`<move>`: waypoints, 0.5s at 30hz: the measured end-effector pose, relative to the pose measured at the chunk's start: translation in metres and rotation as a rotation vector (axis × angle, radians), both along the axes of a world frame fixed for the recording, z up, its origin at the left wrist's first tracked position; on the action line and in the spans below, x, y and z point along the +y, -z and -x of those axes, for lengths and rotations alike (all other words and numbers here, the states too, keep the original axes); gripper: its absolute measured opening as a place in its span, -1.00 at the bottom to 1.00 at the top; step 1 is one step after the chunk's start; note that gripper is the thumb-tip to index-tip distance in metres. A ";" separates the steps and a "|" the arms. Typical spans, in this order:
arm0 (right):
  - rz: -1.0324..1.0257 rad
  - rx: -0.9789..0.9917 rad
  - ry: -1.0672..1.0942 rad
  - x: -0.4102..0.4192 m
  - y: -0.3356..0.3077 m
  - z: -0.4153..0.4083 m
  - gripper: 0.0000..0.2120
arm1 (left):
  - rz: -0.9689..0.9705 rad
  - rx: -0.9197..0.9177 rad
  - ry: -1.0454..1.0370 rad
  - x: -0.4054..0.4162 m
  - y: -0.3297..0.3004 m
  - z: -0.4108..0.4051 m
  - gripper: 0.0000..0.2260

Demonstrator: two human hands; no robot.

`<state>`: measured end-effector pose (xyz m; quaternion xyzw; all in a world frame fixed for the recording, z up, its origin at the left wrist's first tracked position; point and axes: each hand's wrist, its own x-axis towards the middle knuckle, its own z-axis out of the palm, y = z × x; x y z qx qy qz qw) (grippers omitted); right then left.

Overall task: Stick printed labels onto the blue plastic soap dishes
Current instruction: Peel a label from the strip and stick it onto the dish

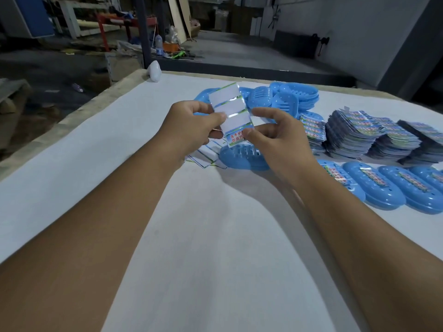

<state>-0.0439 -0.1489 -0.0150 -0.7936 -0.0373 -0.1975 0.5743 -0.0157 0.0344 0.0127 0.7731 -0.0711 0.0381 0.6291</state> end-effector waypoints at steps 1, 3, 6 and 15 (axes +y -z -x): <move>-0.044 0.003 0.015 -0.001 -0.001 0.000 -0.64 | 0.000 0.008 0.003 0.000 0.000 0.001 -0.90; -0.113 0.007 0.042 -0.003 -0.003 -0.001 -0.64 | -0.033 0.009 0.023 -0.001 0.000 0.003 -0.77; -0.162 0.012 0.049 -0.004 -0.004 0.000 -0.64 | -0.088 -0.016 0.069 -0.004 0.001 0.006 -0.69; -0.111 0.024 0.089 -0.003 -0.002 0.000 -0.63 | -0.110 -0.059 0.116 -0.005 0.002 0.008 -0.72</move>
